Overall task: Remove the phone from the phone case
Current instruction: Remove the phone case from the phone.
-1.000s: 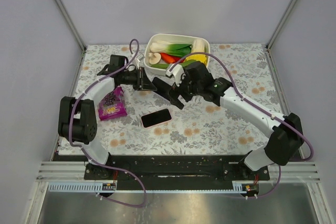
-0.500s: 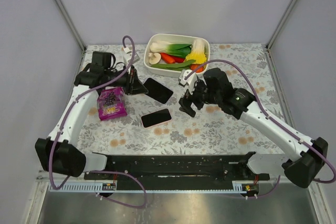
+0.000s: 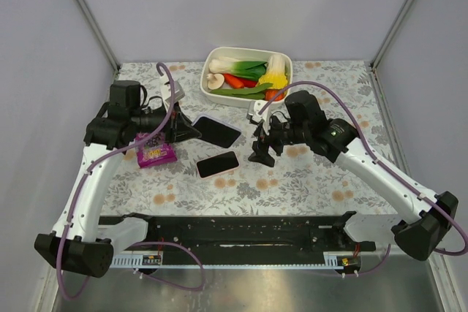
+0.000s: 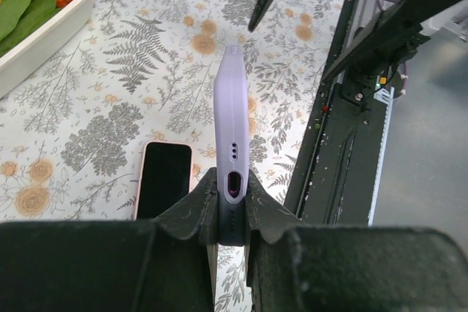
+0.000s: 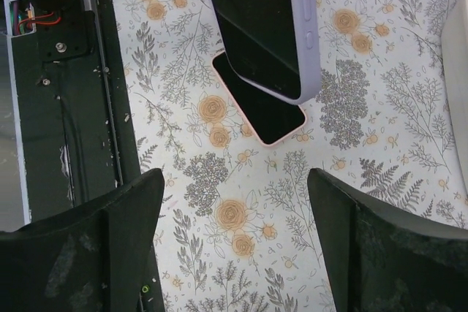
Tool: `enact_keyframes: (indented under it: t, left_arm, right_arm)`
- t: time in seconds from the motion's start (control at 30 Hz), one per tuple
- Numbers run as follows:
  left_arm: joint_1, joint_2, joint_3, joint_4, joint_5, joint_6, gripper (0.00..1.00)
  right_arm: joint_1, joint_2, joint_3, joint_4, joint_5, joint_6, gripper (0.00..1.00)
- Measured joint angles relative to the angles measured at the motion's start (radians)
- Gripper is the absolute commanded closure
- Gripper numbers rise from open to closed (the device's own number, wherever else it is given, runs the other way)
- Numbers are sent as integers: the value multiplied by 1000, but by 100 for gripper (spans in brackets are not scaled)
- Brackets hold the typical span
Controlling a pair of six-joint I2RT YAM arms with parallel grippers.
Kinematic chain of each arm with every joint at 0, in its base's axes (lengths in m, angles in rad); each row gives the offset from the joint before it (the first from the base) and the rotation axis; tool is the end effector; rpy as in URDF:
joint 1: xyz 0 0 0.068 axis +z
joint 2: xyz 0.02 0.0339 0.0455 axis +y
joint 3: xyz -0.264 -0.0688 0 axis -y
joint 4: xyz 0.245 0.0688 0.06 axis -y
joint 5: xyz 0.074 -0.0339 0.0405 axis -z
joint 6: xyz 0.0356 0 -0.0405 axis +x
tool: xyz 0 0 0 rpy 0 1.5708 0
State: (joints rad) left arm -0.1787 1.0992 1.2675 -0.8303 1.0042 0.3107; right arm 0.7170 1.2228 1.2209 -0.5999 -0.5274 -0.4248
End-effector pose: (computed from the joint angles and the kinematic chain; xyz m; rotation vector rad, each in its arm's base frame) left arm 0.1964 -0.0660 0.3916 0.9954 1.7933 -1.0215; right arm 0.1853 0.1853 0.3619 -1.4189 1.6439 0.7390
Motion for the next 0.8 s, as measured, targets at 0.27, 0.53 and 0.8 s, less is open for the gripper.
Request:
enact_keyframes:
  t: [0.27,0.53,0.8]
  left_arm:
    - [0,-19,-18,-40,116,76,100]
    - [0,-88,-91,-65,183,140,100]
    - [-8,-116,-105,-67,208,156,100]
  right_arm:
    - [-5,40,55,-35,-65,-49,26]
    - [-8,89,81,-83,-172,-105,47]
    - [-9,135,84,-108,-284,-124,46]
